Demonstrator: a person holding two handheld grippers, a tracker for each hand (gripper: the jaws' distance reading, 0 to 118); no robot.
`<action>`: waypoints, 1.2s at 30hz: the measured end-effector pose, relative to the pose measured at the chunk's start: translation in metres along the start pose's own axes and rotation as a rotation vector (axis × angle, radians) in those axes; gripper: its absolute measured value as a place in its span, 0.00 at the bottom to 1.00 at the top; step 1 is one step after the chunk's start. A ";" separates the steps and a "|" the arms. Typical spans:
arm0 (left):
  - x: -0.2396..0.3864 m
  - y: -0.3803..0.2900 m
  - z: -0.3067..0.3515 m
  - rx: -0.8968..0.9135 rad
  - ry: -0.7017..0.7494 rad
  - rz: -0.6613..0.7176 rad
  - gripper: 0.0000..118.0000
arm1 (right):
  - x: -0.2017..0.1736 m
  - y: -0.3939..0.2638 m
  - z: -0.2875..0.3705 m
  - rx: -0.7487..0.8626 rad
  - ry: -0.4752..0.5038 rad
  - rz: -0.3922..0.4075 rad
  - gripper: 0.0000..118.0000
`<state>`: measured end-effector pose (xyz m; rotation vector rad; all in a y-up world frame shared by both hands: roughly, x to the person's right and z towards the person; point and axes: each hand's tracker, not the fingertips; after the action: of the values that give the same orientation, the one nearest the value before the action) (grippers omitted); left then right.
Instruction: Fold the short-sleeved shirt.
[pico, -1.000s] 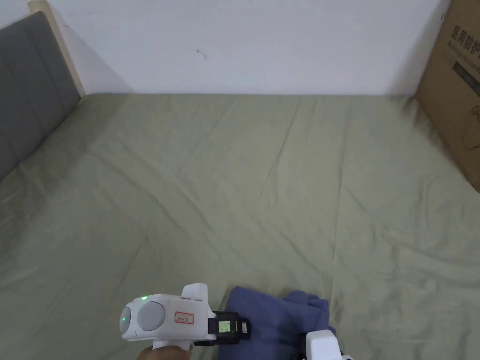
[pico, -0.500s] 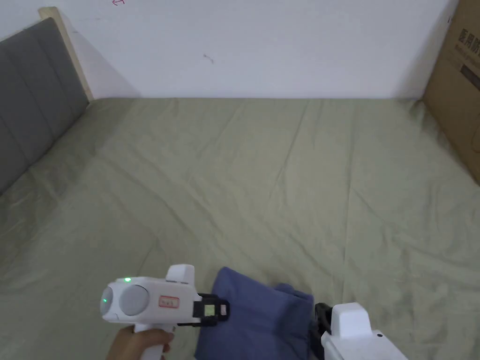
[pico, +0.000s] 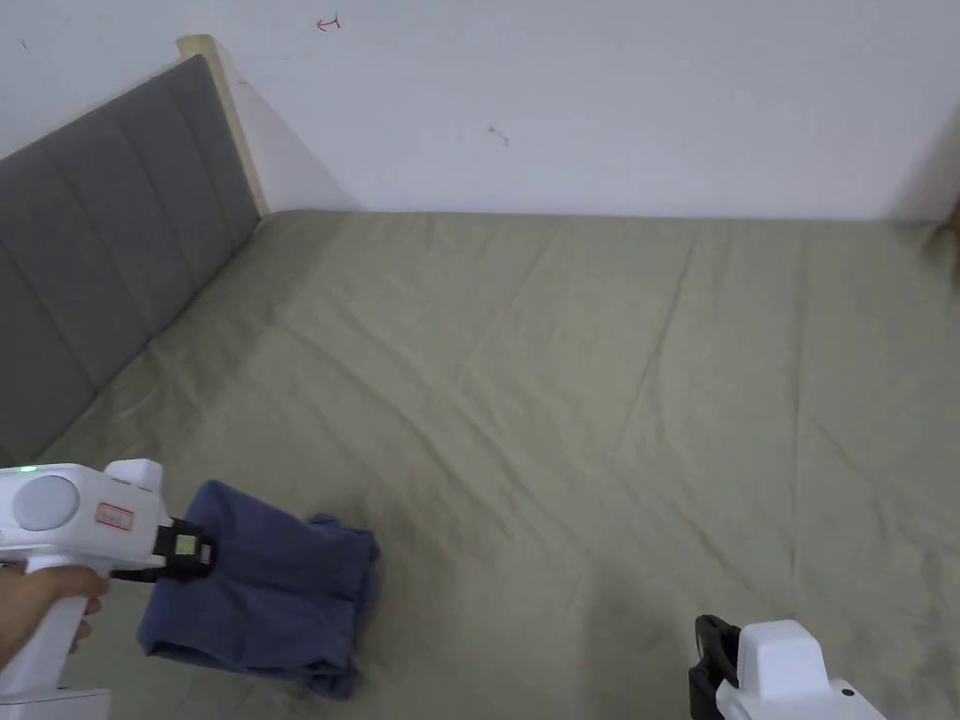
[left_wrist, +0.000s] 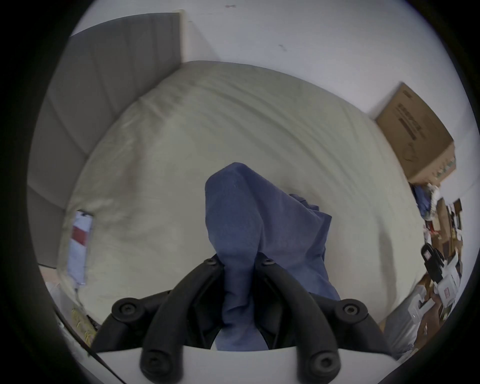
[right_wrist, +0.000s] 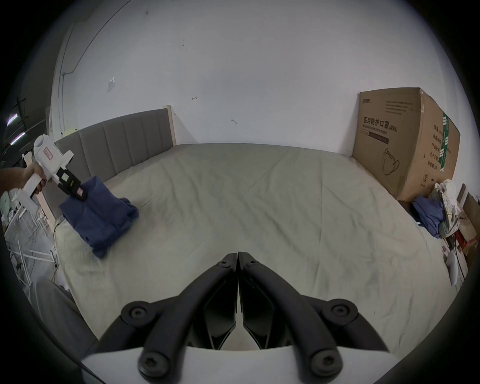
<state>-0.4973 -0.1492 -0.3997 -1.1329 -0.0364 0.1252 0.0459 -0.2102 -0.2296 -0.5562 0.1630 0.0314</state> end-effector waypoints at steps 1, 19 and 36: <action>-0.012 0.004 0.000 -0.008 0.012 0.006 0.14 | -0.001 0.000 -0.002 -0.005 0.004 0.000 0.00; 0.006 0.004 -0.007 0.038 0.179 -0.030 0.83 | 0.010 0.018 0.002 0.017 -0.006 0.012 0.00; 0.151 -0.016 0.196 0.801 0.116 0.018 0.82 | 0.065 0.141 0.141 0.407 -0.092 0.066 0.00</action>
<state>-0.3640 0.0387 -0.3075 -0.3388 0.1195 0.0767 0.1206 -0.0167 -0.1963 -0.1426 0.0944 0.0854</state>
